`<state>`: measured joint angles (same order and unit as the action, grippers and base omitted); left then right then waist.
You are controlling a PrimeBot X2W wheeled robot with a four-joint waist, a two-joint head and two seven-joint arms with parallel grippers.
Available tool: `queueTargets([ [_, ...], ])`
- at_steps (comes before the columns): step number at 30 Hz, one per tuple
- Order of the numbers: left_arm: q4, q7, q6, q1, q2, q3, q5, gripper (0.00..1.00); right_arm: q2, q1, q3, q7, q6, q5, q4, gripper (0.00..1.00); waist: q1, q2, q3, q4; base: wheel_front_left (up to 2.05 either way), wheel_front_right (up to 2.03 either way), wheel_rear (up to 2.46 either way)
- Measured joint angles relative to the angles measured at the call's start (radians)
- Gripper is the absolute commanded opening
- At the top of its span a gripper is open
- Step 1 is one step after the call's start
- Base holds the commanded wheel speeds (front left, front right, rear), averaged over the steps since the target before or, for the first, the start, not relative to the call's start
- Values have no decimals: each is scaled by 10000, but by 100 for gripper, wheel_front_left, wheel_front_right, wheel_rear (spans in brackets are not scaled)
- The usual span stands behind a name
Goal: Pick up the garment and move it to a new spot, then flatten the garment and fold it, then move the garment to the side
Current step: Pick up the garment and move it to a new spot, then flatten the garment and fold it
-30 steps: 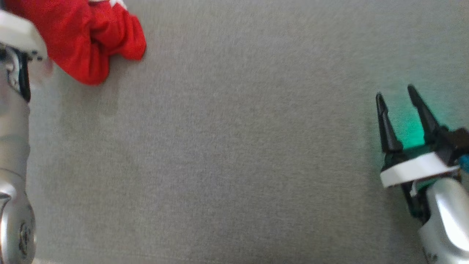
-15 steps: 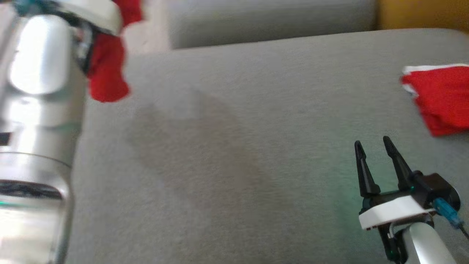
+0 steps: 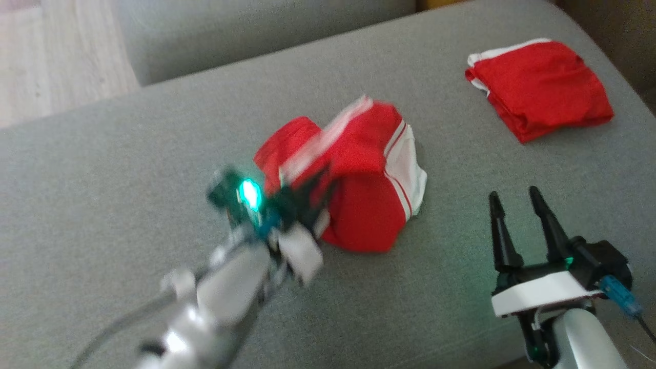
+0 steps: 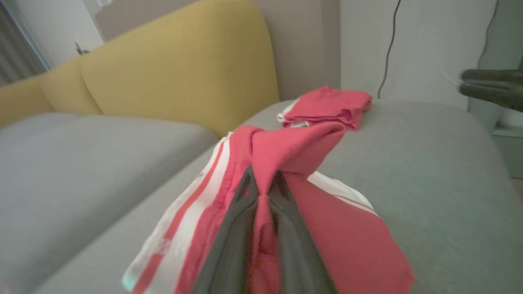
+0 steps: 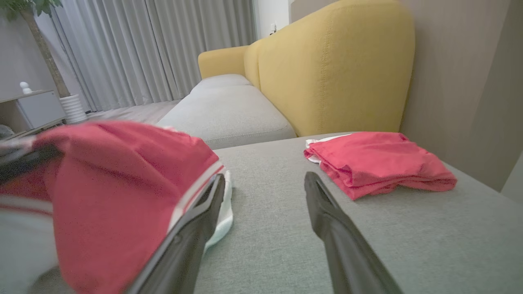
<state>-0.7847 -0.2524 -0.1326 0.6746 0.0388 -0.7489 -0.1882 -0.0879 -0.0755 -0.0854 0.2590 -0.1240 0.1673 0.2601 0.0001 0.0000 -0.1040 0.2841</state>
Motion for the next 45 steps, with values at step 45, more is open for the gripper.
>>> queueTargets([
  [45, 6821, 0, 2773, -8499, 161, 4278, 401, 100, 435, 2757, 140, -10, 0, 31, -387, 100, -2, 0, 2256, -3098, 0, 0, 0],
])
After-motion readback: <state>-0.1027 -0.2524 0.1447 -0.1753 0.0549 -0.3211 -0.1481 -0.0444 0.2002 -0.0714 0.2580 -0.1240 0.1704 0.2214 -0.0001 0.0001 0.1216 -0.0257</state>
